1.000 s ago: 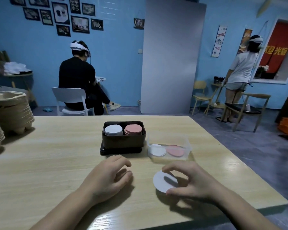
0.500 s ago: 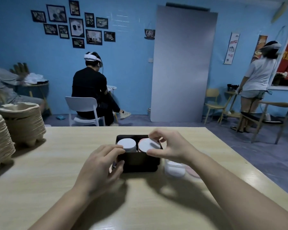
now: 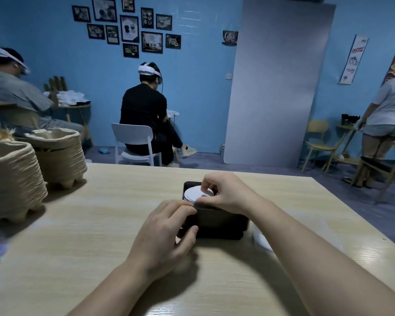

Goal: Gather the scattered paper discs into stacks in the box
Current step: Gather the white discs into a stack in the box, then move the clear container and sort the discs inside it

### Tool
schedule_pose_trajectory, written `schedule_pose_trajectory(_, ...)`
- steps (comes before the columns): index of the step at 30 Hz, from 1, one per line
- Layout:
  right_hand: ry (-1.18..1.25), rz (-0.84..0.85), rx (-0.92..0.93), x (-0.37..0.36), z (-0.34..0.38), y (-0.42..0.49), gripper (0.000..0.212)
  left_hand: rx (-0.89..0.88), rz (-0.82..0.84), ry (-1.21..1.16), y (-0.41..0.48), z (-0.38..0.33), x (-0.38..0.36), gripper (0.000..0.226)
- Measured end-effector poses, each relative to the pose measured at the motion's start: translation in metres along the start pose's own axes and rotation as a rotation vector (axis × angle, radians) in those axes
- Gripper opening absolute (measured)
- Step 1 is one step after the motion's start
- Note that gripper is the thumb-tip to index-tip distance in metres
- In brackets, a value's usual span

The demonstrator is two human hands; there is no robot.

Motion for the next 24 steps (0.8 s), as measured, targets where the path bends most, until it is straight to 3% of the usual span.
schedule_pose_trajectory(5, -0.01, 0.046, -0.024, 0.003, 0.0, -0.005, 0.032, 0.0, 0.019, 0.007, -0.002, -0.001, 0.0, 0.029)
schedule_pose_trajectory(10, 0.1, -0.119, -0.118, 0.056, -0.025, -0.028, 0.013, -0.014, 0.017, 0.043, -0.004, -0.006, 0.003, 0.031)
schedule_pose_trajectory(13, 0.043, -0.129, -0.141, 0.086, -0.048, -0.057, 0.016, -0.043, -0.035, 0.059, 0.002, -0.016, 0.005, 0.029)
schedule_pose_trajectory(17, -0.071, -0.014, -0.164, 0.097, -0.079, -0.091, 0.026, -0.169, -0.051, 0.048, 0.015, -0.046, -0.013, 0.02)
schedule_pose_trajectory(22, -0.099, 0.19, -0.248, 0.085, -0.108, -0.109, 0.012, -0.345, 0.079, 0.045, 0.022, -0.088, -0.065, 0.022)
schedule_pose_trajectory(24, -0.081, 0.243, -0.26, 0.08, -0.113, -0.109, 0.022, -0.377, 0.141, 0.082, 0.021, -0.096, -0.085, 0.029)
Point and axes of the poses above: each hand's wrist, its own y-axis towards the middle knuckle, its own x-axis out of the back of the hand, z = x × y, the point moved 8 cm from there along y, towards the middle knuckle, and after that the axes turned 13 degrees about -z, right-handed, at the moved point
